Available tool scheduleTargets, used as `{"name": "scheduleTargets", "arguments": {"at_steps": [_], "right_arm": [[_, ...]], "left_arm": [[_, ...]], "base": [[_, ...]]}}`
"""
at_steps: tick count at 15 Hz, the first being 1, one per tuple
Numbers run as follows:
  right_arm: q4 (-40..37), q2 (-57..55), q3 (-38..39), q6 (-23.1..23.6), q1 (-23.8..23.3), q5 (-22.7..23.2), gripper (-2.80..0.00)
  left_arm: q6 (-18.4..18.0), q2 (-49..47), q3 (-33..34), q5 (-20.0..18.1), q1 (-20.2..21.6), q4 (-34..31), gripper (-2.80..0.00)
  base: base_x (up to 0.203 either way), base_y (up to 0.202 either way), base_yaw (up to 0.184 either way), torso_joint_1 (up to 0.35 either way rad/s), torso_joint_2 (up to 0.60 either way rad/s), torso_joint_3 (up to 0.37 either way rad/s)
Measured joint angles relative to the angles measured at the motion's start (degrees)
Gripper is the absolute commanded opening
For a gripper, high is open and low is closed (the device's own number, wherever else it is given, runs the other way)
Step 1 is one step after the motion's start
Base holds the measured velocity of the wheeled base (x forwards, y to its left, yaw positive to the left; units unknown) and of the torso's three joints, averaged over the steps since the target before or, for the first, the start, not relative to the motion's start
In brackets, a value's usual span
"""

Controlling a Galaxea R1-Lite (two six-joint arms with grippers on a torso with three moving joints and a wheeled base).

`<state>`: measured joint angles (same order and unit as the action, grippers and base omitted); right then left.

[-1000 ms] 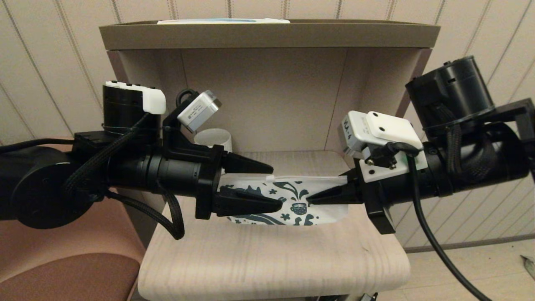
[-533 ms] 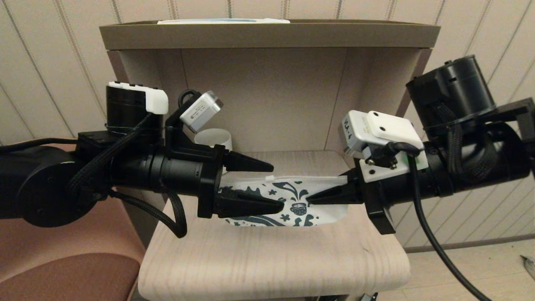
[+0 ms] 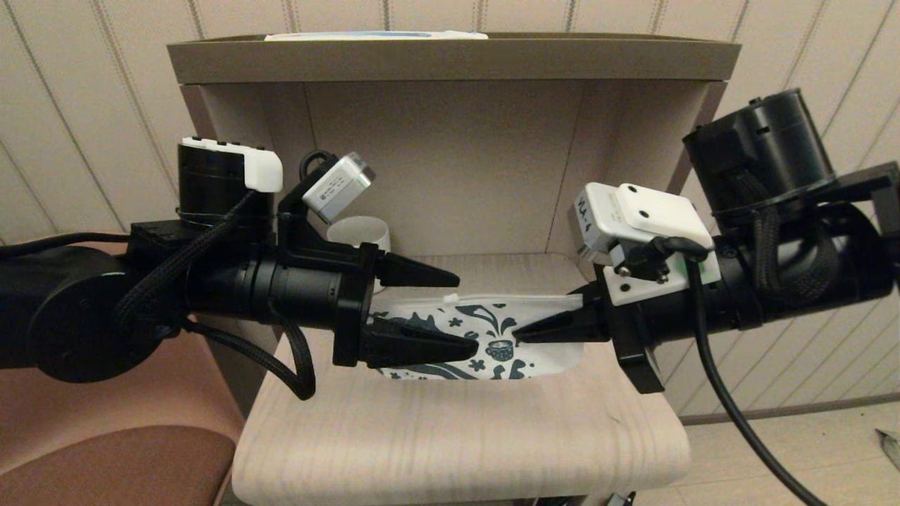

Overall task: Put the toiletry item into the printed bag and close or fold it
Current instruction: Close the strorage bag and place it on the desk

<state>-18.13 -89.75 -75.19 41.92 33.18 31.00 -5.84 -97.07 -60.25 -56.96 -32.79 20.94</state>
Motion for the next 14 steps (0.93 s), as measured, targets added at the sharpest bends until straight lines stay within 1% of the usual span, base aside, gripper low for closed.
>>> {"name": "scheduleTargets", "arguments": {"at_steps": [5,10,14], "right_arm": [[0.0,-0.1,0.3,-1.7,-0.4,1.2,-2.80],[0.3,-1.5,0.0,-3.6,-1.0,4.2,-2.80],[0.5,-2.5,-0.4,-3.8,-1.3,4.4,-2.80]], "left_arm": [[0.1,0.0,-0.2,0.3,0.0,0.1,0.00],[0.1,0.0,-0.2,0.3,0.0,0.1,0.00],[0.1,0.0,-0.2,0.4,0.0,0.1,0.00]], "base": [[0.000,0.000,0.000,0.000,0.00,0.000],[0.000,0.000,0.000,0.000,0.00,0.000],[0.000,0.000,0.000,0.000,0.00,0.000]]}}
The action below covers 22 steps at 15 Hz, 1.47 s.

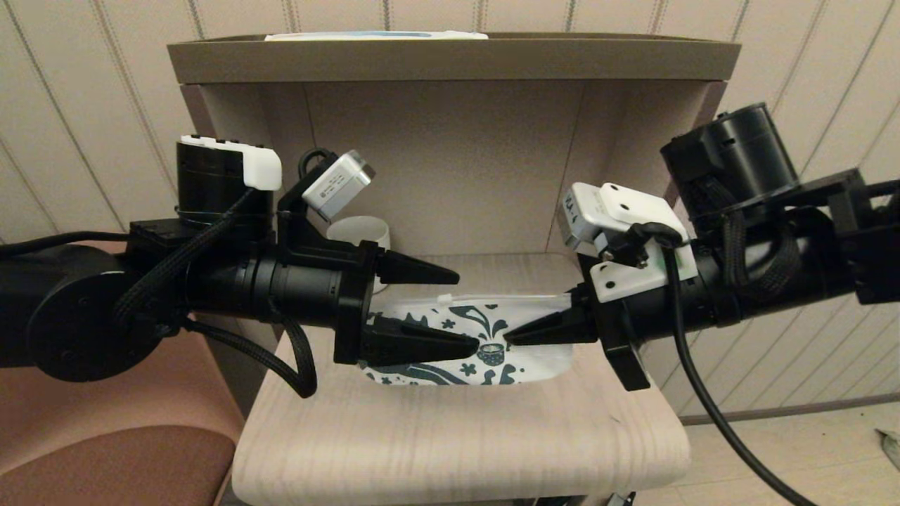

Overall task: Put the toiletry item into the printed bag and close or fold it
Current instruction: Close the strorage bag and place it on the desk

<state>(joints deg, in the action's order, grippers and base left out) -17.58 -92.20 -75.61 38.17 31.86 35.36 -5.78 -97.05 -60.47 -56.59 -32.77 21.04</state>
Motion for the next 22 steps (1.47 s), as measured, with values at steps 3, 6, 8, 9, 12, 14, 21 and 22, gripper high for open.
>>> {"name": "scheduleTargets", "arguments": {"at_steps": [3,6,8,9,12,14,21,22], "right_arm": [[-0.2,-0.3,-0.1,0.0,-0.6,0.2,-2.80],[-0.3,-0.6,-0.6,-0.1,-1.4,1.0,-2.80],[-0.3,-0.6,-0.8,-0.5,-1.9,2.2,-2.80],[-0.3,-0.6,-0.8,-0.7,-2.0,2.5,-2.80],[-0.4,-0.5,-0.5,-0.8,-2.7,3.2,-2.80],[-0.4,-0.5,-0.1,-0.8,-2.8,3.2,-2.80],[-0.3,-0.6,-0.1,-0.8,-2.8,3.2,-2.80],[-0.2,-0.6,-0.2,-0.8,-2.8,3.2,-2.80]], "left_arm": [[0.0,-0.1,0.0,0.0,0.0,0.0,0.00],[0.0,-0.1,0.0,0.1,0.0,0.0,0.00],[0.0,-0.1,0.0,0.1,0.0,0.0,0.00],[0.0,-0.1,0.0,0.1,0.0,0.0,0.00],[0.0,-0.2,0.1,0.1,0.0,0.0,0.00],[0.0,-0.2,0.1,0.2,0.0,0.1,0.00],[0.0,-0.4,0.5,1.1,0.0,1.5,0.00],[0.0,-0.4,0.5,1.1,0.0,1.5,-2.80]], "base": [[0.000,0.000,0.000,0.000,0.00,0.000],[0.000,0.000,0.000,0.000,0.00,0.000],[0.000,0.000,0.000,0.000,0.00,0.000],[0.000,0.000,0.000,0.000,0.00,0.000],[0.000,0.000,0.000,0.000,0.00,0.000],[0.000,0.000,0.000,0.000,0.00,0.000],[0.000,0.000,0.000,0.000,0.00,0.000],[0.000,0.000,0.000,0.000,0.00,0.000]]}}
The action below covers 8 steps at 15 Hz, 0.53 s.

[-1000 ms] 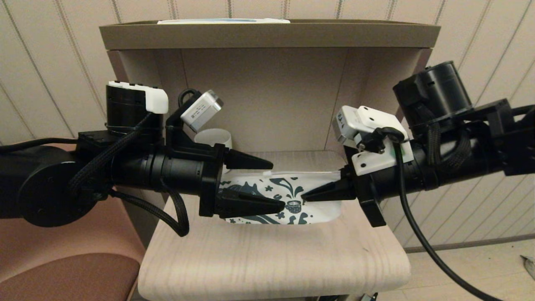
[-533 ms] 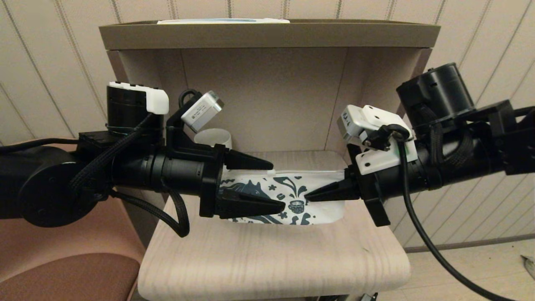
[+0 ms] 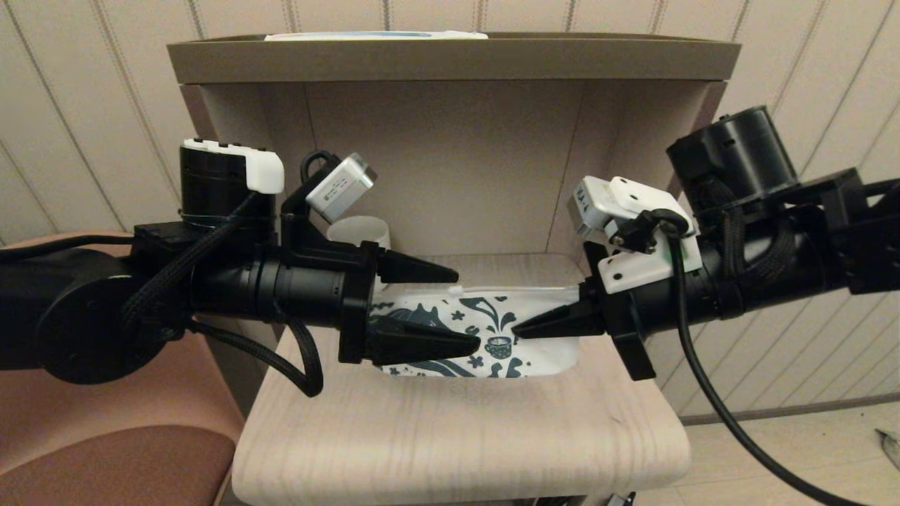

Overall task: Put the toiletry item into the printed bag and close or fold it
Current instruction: Close the strorage bag and place it on the desk

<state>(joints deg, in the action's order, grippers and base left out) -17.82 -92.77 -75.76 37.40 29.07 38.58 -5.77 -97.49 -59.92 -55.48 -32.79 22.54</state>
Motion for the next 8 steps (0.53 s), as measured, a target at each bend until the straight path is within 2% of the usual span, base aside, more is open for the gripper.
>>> {"name": "scheduleTargets", "arguments": {"at_steps": [8], "right_arm": [[0.1,0.0,-0.4,0.0,0.0,0.0,-2.80]], "left_arm": [[0.0,0.0,0.0,-0.1,0.0,0.0,-2.80]], "base": [[0.000,0.000,0.000,0.000,0.00,0.000]]}}
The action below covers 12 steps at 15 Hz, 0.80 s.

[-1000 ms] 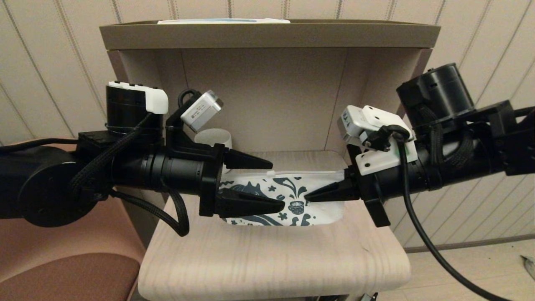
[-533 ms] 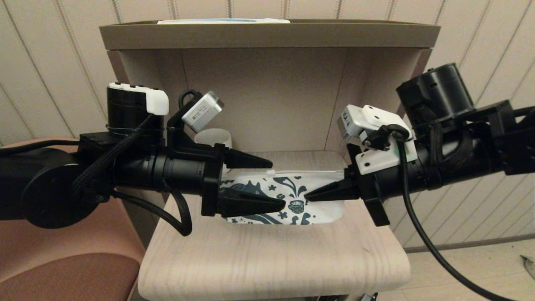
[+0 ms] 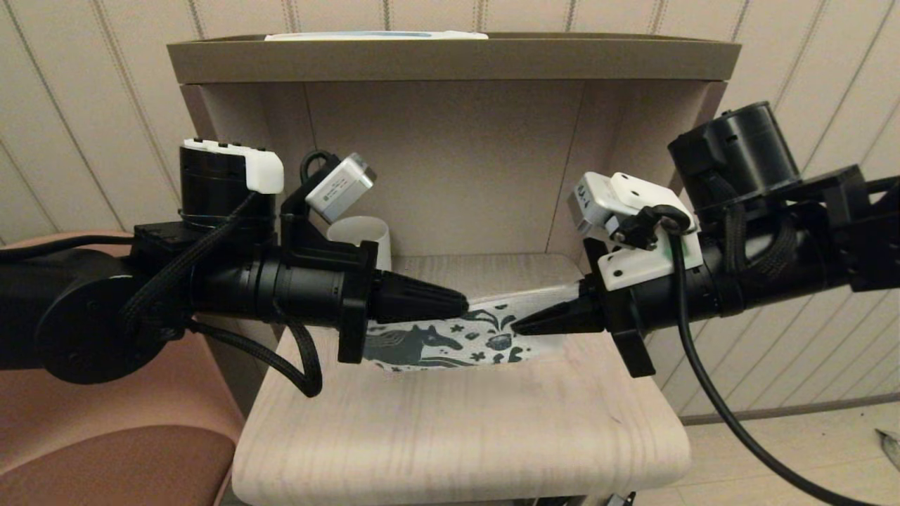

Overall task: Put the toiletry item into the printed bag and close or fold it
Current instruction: Close the strorage bag and place it on the desk

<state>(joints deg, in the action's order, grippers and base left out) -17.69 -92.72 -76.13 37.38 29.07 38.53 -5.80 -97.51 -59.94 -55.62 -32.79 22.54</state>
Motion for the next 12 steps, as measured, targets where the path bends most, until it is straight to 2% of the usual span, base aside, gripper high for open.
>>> {"name": "scheduleTargets", "arguments": {"at_steps": [8,12], "right_arm": [[0.1,0.0,-0.2,0.1,-0.2,0.0,-2.80],[0.1,1.0,-0.3,0.1,-2.1,0.1,-2.80]], "left_arm": [[-0.1,-0.1,0.2,-0.1,0.0,0.0,-2.80],[-1.2,-0.6,0.5,-0.1,0.0,0.0,-2.80]], "base": [[0.000,0.000,0.000,0.000,0.00,0.000],[0.000,0.000,0.000,0.000,0.00,0.000]]}}
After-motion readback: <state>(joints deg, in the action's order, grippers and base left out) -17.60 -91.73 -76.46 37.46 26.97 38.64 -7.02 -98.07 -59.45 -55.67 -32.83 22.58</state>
